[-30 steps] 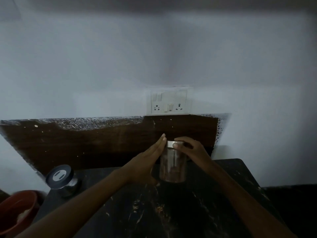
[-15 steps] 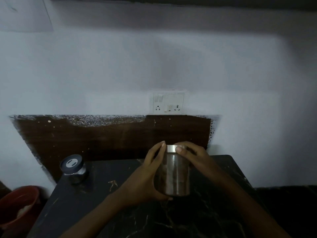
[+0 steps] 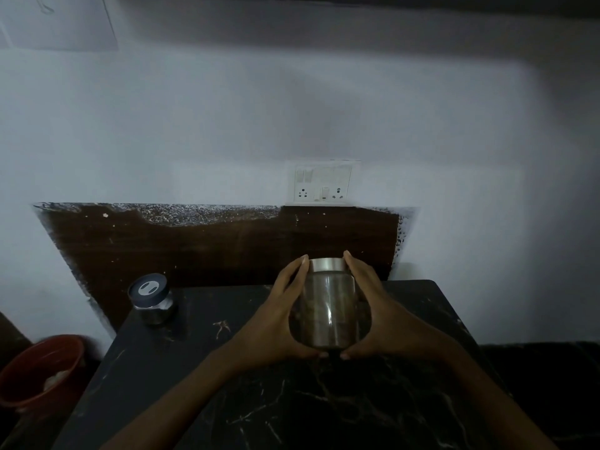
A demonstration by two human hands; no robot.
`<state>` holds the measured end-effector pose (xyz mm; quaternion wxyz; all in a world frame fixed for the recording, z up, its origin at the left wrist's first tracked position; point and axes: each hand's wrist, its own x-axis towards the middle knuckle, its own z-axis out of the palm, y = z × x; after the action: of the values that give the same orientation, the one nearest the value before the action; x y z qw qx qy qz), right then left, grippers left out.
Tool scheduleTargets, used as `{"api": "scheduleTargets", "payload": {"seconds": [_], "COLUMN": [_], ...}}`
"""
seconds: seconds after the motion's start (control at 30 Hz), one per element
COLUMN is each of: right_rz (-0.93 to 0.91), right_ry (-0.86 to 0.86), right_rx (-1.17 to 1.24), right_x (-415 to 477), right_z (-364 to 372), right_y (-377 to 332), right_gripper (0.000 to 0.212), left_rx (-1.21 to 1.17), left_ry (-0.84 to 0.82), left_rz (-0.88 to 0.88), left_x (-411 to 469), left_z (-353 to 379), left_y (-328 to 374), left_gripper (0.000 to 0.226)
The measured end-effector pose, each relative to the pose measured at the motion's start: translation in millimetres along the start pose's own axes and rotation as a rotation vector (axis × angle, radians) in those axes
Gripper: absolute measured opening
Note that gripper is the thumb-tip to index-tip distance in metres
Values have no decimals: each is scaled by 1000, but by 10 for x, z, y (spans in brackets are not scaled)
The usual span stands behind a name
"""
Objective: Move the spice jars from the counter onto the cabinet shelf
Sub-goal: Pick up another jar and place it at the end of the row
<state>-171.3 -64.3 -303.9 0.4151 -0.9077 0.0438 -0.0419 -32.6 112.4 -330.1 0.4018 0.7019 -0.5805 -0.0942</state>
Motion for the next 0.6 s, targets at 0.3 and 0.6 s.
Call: {"api": "scheduleTargets", "payload": {"seconds": [0.3, 0.6], "right_rz": [-42, 1], "right_ry": [56, -30], "right_rx": [-74, 35], "right_x": [-41, -136], "right_z": [46, -61], "right_y": [-182, -94], "right_gripper": [134, 136], "left_rx": [229, -10], "left_ry": [-28, -27], "left_rz": [65, 36], "left_x": [5, -69], "left_z": [-51, -86], "left_y": [185, 209], "left_gripper": [128, 122]}}
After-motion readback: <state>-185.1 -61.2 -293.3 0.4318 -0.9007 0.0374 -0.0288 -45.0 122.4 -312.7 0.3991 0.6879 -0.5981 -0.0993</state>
